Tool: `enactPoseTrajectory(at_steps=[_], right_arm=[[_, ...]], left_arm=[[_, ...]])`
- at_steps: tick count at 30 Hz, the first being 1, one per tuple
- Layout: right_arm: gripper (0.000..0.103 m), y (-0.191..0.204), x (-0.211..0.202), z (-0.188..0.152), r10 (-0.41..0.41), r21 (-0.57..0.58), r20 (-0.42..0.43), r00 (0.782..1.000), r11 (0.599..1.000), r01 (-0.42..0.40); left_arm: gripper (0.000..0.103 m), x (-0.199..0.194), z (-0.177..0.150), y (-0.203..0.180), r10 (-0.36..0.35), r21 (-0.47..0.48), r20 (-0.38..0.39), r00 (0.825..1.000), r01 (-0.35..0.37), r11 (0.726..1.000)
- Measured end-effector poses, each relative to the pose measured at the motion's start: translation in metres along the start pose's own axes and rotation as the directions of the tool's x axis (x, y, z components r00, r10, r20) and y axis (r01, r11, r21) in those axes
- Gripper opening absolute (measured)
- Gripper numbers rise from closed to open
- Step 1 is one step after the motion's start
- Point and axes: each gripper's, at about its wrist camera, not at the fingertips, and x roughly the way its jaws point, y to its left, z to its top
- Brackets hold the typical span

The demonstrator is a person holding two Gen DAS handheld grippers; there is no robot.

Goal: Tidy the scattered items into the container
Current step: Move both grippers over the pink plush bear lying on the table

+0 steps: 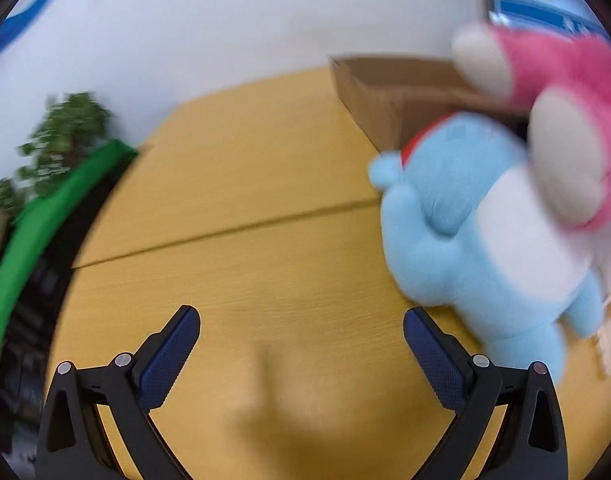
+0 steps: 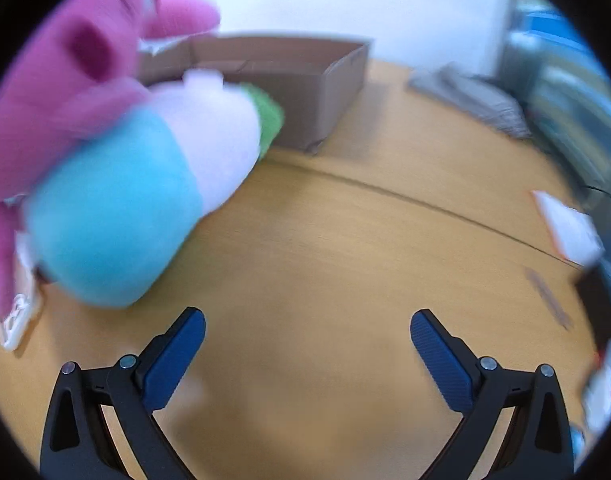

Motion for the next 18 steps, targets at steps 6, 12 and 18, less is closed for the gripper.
enactPoseTrajectory(at_steps=[6,12,18], right_arm=[[0.102,0.026,-0.125,0.011,-0.057,0.135,0.255,0.965,0.991,0.023],[0.102,0.093,-0.167,0.041,0.000,0.215,0.301,0.954,0.974,-0.068],[0.102,0.135,-0.149,0.041,-0.012,0.245,0.193,0.981,0.969,-0.036]], left_arm=[[0.103,-0.119,0.023,-0.036,-0.096,-0.228,0.194,0.976,0.140,0.964],[0.103,-0.146,0.043,-0.125,-0.171,-0.201,0.172,0.970,0.204,0.958],[0.103,-0.143,0.040,-0.191,-0.192,-0.126,0.117,0.974,0.207,0.970]])
